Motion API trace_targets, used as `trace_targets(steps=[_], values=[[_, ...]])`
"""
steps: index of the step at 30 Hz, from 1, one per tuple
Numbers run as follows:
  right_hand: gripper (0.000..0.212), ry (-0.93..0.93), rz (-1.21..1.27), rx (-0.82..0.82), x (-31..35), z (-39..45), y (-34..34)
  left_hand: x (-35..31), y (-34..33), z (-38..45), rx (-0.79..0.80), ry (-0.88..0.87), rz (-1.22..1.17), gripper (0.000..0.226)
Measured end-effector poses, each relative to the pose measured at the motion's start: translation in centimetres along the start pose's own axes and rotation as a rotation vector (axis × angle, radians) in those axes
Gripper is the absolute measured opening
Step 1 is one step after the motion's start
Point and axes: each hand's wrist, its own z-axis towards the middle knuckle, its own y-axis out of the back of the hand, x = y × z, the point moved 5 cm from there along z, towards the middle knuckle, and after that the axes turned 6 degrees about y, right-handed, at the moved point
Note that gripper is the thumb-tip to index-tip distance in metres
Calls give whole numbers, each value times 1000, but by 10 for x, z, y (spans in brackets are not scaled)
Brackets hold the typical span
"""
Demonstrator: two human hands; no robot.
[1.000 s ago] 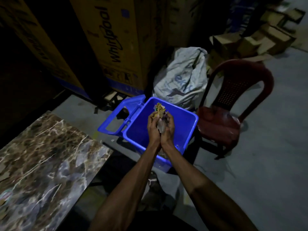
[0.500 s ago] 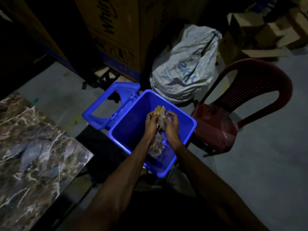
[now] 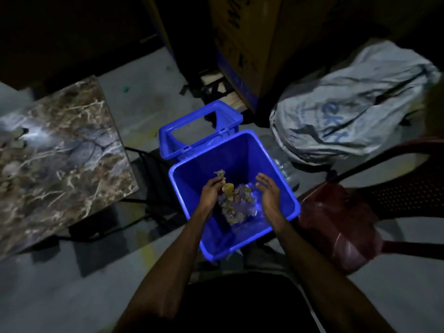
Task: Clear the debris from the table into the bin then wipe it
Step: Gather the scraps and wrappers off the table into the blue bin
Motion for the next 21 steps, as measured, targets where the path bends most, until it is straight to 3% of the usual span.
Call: trace_targets(steps=[8,21], values=[[38,-80,22,214,3,-20,9,56,7,-36,-180,62,-217,29],[32,49,-133,572,15,-127,-90,68,71,-102,-159,-127,-463,29]])
